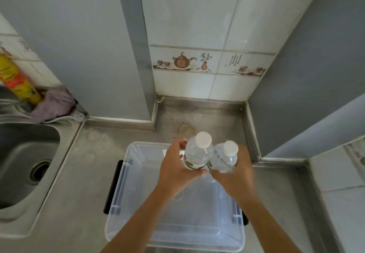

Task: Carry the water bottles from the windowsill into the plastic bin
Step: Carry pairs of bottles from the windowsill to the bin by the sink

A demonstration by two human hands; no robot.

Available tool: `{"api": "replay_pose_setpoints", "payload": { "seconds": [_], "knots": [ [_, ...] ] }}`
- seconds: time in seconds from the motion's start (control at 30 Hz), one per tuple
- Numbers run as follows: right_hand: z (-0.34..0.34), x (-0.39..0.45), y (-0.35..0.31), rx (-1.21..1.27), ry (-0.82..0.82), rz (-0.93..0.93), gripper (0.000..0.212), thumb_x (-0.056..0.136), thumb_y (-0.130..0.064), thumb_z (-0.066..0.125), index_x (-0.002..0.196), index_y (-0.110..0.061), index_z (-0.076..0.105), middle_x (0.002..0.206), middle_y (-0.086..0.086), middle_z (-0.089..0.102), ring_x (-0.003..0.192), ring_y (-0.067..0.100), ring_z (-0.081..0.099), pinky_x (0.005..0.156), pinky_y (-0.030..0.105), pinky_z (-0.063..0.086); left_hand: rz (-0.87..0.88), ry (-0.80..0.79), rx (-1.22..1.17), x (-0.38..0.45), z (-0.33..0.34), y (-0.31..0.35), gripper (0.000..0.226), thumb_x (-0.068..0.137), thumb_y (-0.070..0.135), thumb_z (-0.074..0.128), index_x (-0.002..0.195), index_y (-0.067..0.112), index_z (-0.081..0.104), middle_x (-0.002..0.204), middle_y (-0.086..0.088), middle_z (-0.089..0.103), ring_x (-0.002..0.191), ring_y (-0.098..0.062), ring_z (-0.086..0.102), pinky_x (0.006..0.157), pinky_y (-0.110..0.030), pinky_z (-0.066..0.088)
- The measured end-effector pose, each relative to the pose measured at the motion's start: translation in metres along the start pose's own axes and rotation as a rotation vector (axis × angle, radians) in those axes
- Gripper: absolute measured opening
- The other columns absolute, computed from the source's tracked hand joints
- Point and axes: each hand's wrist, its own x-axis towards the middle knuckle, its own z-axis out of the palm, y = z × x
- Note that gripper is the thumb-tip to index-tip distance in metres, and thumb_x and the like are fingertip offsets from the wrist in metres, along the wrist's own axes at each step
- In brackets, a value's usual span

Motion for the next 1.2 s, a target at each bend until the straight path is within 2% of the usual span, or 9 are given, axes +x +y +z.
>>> {"api": "replay_pose_setpoints", "payload": {
  "seconds": [0.13, 0.23, 0.4, 0.57, 0.7, 0.9, 1.03, 1.1, 1.2],
  "knots": [
    [-0.001, -0.005, 0.005, -0.055, 0.042, -0.031, 0.084, 0.060, -0.012, 0.087, 0.100, -0.068, 0.038, 0.097, -0.017, 0.058, 0.091, 0.014, 0.062, 0.075, 0.036, 0.055, -0.019, 0.026, -0.007, 0.002, 0.010, -0.008, 0.082, 0.045, 0.020, 0.097, 0.102, 0.047, 0.044, 0.104, 0.024, 0.058, 0.098, 0.003, 0.059, 0.074, -0.002, 0.043],
    [-0.001, -0.003, 0.005, -0.079, 0.028, -0.038, 0.084, 0.061, -0.011, 0.086, 0.097, -0.071, 0.040, 0.089, -0.026, 0.053, 0.082, 0.008, 0.057, 0.070, 0.023, 0.047, -0.001, 0.051, -0.047, 0.002, 0.016, -0.015, 0.085, 0.045, 0.019, 0.097, 0.106, 0.046, 0.045, 0.112, 0.027, 0.051, 0.100, 0.007, 0.058, 0.077, -0.003, 0.045],
    [-0.001, -0.004, 0.012, -0.102, -0.016, 0.018, 0.089, 0.061, -0.023, 0.088, 0.129, -0.043, 0.035, 0.128, -0.011, 0.050, 0.118, 0.014, 0.050, 0.093, 0.033, 0.046, 0.063, 0.039, -0.049, 0.001, 0.022, -0.024, 0.084, 0.046, 0.035, 0.089, 0.114, 0.046, 0.041, 0.123, 0.036, 0.032, 0.112, 0.011, 0.048, 0.086, -0.008, 0.048],
    [-0.003, -0.006, 0.011, -0.215, -0.090, 0.030, 0.090, 0.067, -0.030, 0.084, 0.140, -0.032, 0.031, 0.139, -0.003, 0.043, 0.124, 0.018, 0.046, 0.095, 0.033, 0.043, 0.085, 0.010, 0.036, 0.000, 0.021, -0.027, 0.090, 0.051, 0.029, 0.093, 0.120, 0.040, 0.036, 0.123, 0.017, 0.033, 0.112, 0.012, 0.046, 0.085, -0.004, 0.044],
    [-0.012, -0.012, 0.009, -0.291, -0.120, 0.014, 0.083, 0.075, -0.037, 0.077, 0.142, -0.032, 0.029, 0.144, -0.004, 0.039, 0.129, 0.017, 0.042, 0.100, 0.033, 0.039, 0.105, 0.020, 0.092, -0.005, 0.017, -0.027, 0.084, 0.059, 0.031, 0.091, 0.128, 0.025, 0.043, 0.125, 0.016, 0.041, 0.115, -0.012, 0.053, 0.087, -0.024, 0.049],
    [-0.038, -0.031, 0.001, -0.498, -0.043, -0.001, 0.068, 0.086, -0.045, 0.063, 0.145, -0.031, 0.032, 0.153, -0.005, 0.034, 0.139, 0.016, 0.033, 0.102, 0.024, 0.025, 0.197, -0.009, 0.219, -0.015, 0.006, -0.013, 0.080, 0.073, 0.034, 0.084, 0.140, 0.023, 0.042, 0.138, 0.004, 0.054, 0.127, -0.017, 0.049, 0.089, -0.025, 0.042],
    [-0.056, -0.065, -0.015, -0.570, 0.089, -0.025, 0.052, 0.092, -0.048, 0.048, 0.140, -0.026, 0.043, 0.149, 0.002, 0.042, 0.134, 0.026, 0.042, 0.100, 0.042, 0.043, 0.316, 0.054, 0.350, -0.028, -0.003, 0.009, 0.078, 0.076, 0.026, 0.083, 0.142, 0.017, 0.042, 0.139, -0.004, 0.055, 0.125, -0.023, 0.051, 0.093, -0.029, 0.046],
    [-0.068, -0.083, -0.022, -0.600, 0.173, -0.054, 0.052, 0.092, -0.048, 0.037, 0.135, -0.021, 0.048, 0.143, 0.007, 0.048, 0.128, 0.031, 0.047, 0.095, 0.047, 0.049, 0.412, 0.098, 0.461, -0.037, -0.006, 0.022, 0.081, 0.075, 0.023, 0.084, 0.143, 0.013, 0.041, 0.141, -0.010, 0.054, 0.128, -0.029, 0.052, 0.103, -0.044, 0.047],
    [-0.089, -0.111, -0.028, -0.668, 0.316, -0.100, 0.048, 0.092, -0.041, 0.038, 0.129, -0.014, 0.054, 0.136, 0.011, 0.055, 0.125, 0.029, 0.047, 0.099, 0.048, 0.045, 0.553, 0.179, 0.650, -0.060, -0.003, 0.044, 0.075, 0.078, 0.031, 0.079, 0.142, 0.014, 0.044, 0.146, -0.010, 0.051, 0.133, -0.030, 0.048, 0.106, -0.061, 0.040]
  ]
}}
